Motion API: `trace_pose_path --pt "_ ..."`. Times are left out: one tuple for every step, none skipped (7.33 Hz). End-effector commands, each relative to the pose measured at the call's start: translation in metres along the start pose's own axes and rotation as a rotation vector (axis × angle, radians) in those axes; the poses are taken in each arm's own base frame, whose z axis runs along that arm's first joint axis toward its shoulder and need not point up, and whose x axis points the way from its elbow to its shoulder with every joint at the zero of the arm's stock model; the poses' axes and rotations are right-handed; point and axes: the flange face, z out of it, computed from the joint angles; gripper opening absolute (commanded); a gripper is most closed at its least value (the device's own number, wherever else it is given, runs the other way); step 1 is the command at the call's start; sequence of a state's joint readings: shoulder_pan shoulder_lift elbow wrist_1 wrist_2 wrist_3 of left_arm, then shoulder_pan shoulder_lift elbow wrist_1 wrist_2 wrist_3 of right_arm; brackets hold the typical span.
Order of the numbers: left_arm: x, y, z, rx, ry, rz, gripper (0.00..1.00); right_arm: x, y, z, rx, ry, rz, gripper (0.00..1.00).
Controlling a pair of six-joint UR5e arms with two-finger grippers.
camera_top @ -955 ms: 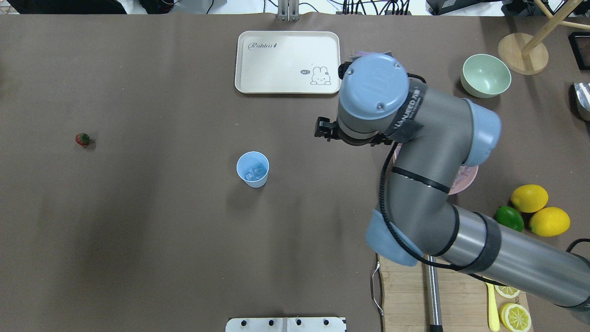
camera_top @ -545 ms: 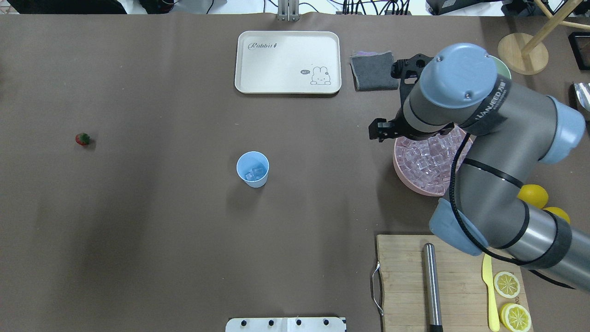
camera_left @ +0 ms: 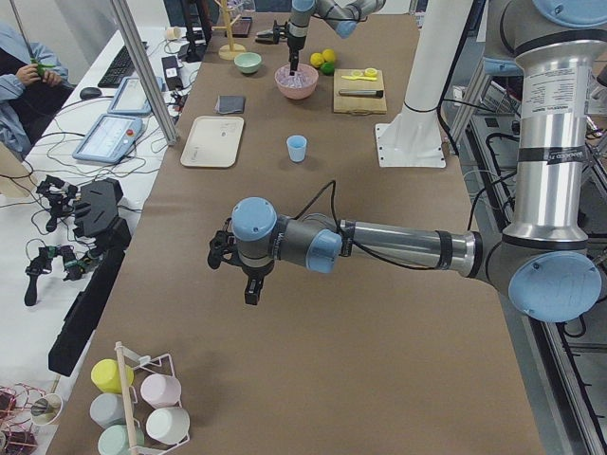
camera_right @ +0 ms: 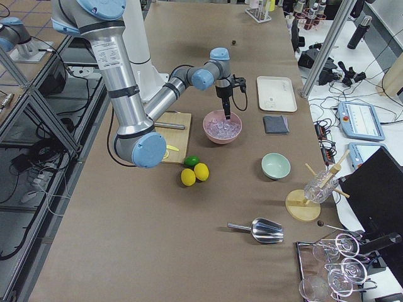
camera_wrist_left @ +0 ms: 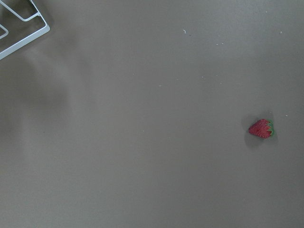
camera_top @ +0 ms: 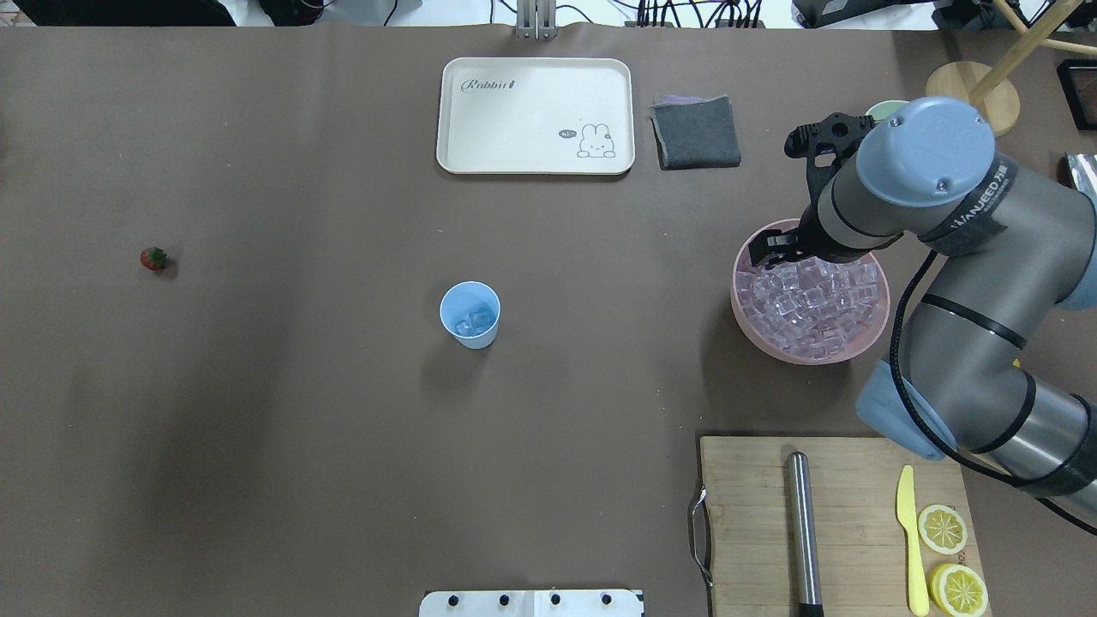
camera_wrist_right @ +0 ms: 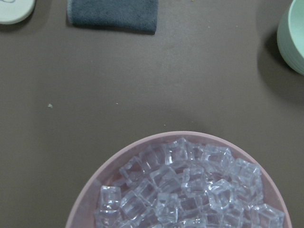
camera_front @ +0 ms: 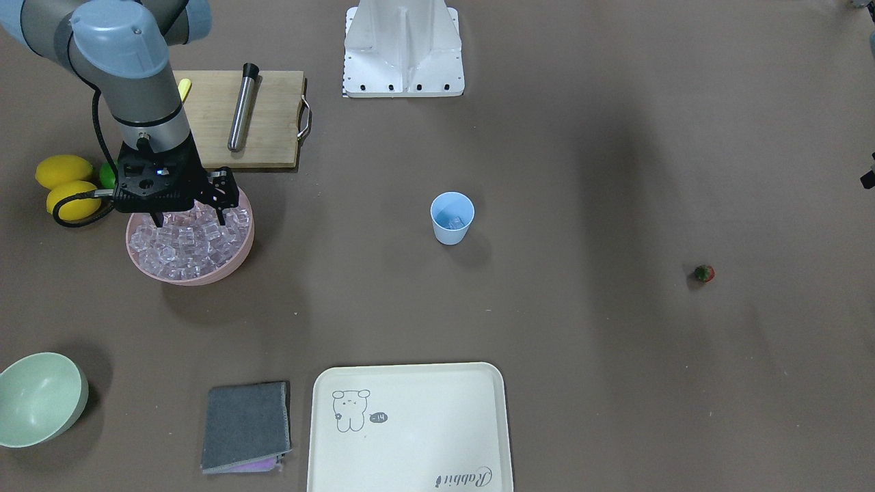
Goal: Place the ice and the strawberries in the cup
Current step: 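Move the right gripper back over the pink bowl of ice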
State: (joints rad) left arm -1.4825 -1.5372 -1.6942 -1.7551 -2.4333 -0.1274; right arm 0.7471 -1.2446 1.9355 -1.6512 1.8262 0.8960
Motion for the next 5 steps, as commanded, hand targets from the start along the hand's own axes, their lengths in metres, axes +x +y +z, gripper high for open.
trace_pose_path --pt "0.0 0.0 0.0 0.001 0.001 0.002 0.98 0.002 0.003 0.025 -0.024 0.022 0.03 0.85" --pt "0.001 0.0 0.001 -0.001 0.002 0.003 0.98 -0.006 0.012 0.03 -0.038 0.021 0.027 0.83" --pt "0.004 0.0 0.005 -0.008 0.004 0.011 0.98 -0.012 0.021 0.036 -0.05 0.023 0.016 0.83" --pt "0.005 0.0 0.005 -0.009 0.005 0.012 0.98 -0.012 0.029 0.043 -0.063 0.03 0.01 0.8" --pt "0.005 0.0 0.005 -0.009 0.004 0.012 0.98 -0.013 0.032 0.044 -0.067 0.032 0.01 0.77"
